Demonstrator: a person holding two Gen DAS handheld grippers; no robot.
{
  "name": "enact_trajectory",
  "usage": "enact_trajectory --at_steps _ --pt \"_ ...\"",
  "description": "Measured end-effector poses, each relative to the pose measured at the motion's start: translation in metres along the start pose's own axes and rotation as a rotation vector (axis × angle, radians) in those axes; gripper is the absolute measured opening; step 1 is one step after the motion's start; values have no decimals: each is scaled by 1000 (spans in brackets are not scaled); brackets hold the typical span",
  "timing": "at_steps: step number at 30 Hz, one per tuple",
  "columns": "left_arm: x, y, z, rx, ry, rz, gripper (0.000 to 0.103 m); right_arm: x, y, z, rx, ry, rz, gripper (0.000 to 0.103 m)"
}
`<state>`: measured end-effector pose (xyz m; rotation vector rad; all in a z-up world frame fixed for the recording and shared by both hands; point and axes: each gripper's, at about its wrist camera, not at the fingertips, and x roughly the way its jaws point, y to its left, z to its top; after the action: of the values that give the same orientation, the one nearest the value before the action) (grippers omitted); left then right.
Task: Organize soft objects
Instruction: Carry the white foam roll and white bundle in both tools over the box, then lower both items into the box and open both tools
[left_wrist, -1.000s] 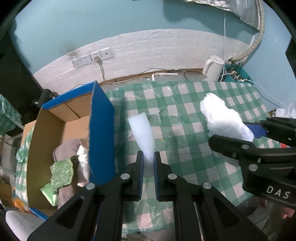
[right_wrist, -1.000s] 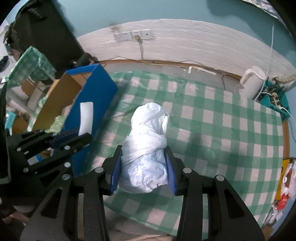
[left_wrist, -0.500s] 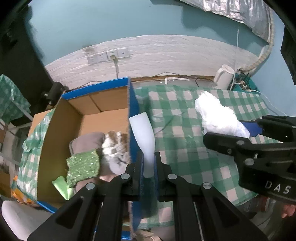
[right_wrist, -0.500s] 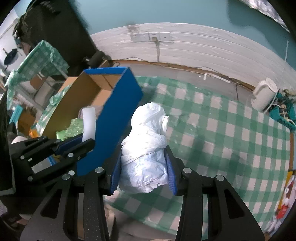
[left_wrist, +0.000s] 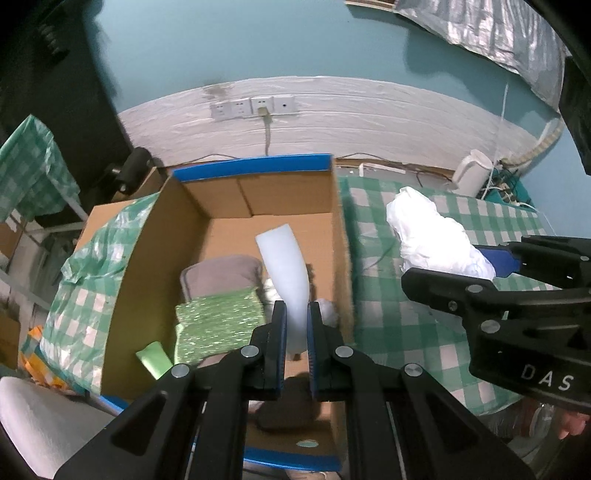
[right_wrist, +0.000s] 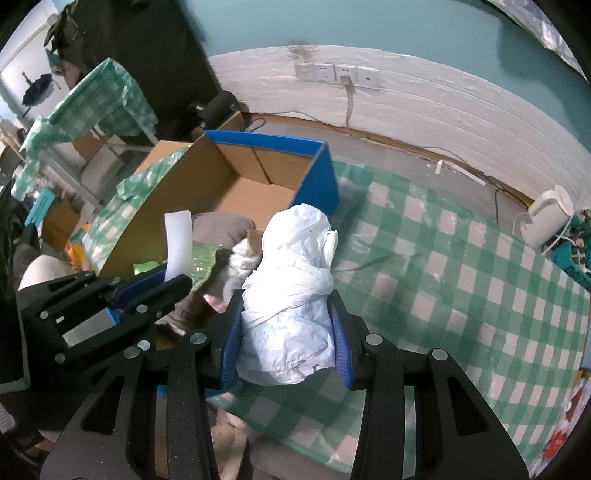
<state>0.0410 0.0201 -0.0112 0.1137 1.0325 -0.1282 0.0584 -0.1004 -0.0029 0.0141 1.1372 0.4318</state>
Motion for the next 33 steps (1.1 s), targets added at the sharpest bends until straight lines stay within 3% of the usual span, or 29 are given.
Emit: enact_trajectory --at_steps 14,25,27,29,33 --pt "17 60 -12 -87 38 32 10 36 44 16 -46 56 29 42" --pt "30 77 -22 -85 62 60 15 59 66 23 -37 87 50 44" --pt "32 78 -23 -83 65 60 20 59 66 24 -33 86 45 46" --pt "34 81 -24 -93 83 60 27 58 64 25 -21 82 37 58" --pt "32 88 -24 -104 71 65 43 54 63 26 -12 66 28 67"
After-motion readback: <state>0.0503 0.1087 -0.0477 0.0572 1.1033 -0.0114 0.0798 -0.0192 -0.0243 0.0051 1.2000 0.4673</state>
